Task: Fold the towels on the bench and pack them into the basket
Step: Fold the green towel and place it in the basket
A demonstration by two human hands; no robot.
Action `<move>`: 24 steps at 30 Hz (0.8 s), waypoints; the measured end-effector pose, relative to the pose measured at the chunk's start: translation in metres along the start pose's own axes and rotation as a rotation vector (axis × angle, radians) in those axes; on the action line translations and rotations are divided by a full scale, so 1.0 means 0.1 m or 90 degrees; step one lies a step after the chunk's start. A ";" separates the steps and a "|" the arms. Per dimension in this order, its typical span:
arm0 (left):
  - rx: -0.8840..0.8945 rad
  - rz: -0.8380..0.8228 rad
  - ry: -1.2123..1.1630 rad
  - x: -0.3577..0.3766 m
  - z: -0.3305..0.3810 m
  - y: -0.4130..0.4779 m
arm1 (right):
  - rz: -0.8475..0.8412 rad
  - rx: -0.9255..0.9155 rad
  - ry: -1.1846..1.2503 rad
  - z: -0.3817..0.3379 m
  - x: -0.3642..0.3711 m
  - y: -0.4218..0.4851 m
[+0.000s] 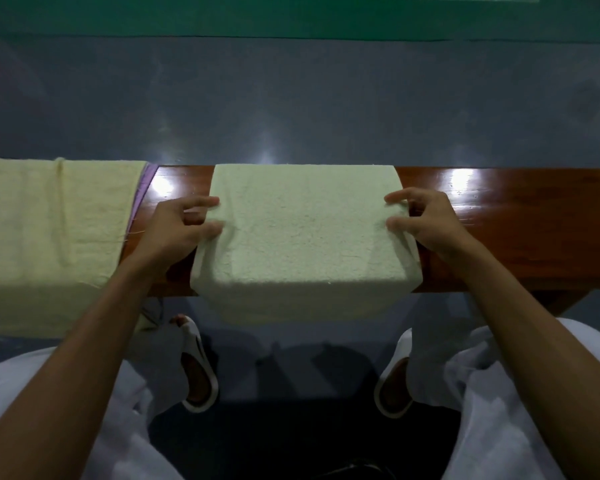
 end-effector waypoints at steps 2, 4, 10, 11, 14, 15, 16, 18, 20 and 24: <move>0.009 0.012 0.019 -0.01 -0.01 0.03 | 0.018 -0.017 -0.037 0.01 -0.02 0.01; 0.018 0.040 0.047 -0.05 -0.03 0.05 | 0.043 -0.022 -0.058 0.02 -0.04 0.01; 0.044 0.109 0.060 -0.10 -0.03 0.00 | 0.066 -0.068 -0.079 -0.02 -0.12 0.01; 0.050 0.116 0.065 -0.10 -0.01 -0.01 | 0.064 -0.071 -0.076 -0.02 -0.14 0.00; 0.067 0.145 0.094 -0.11 0.03 -0.05 | 0.076 -0.091 -0.091 -0.05 -0.17 -0.01; 0.069 0.157 0.095 -0.11 0.04 -0.06 | 0.084 -0.099 -0.107 -0.06 -0.19 -0.01; 0.072 0.169 0.094 -0.11 0.06 -0.08 | 0.090 -0.106 -0.126 -0.07 -0.20 -0.01; 0.085 0.187 0.098 -0.10 0.10 -0.10 | 0.095 -0.123 -0.166 -0.08 -0.22 -0.01; 0.106 0.202 0.122 -0.08 0.16 -0.13 | 0.097 -0.157 -0.222 -0.10 -0.22 -0.01; 0.136 0.251 0.155 -0.10 0.21 -0.14 | 0.125 -0.218 -0.296 -0.13 -0.24 -0.03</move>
Point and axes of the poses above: each hand's wrist, its own y-axis towards the middle knuckle, its own x-axis out of the palm, z = x × y, the point moved 4 cm from there along y, towards the middle knuckle, and after that the axes turned 2 degrees about -z, right-handed, at the moved point
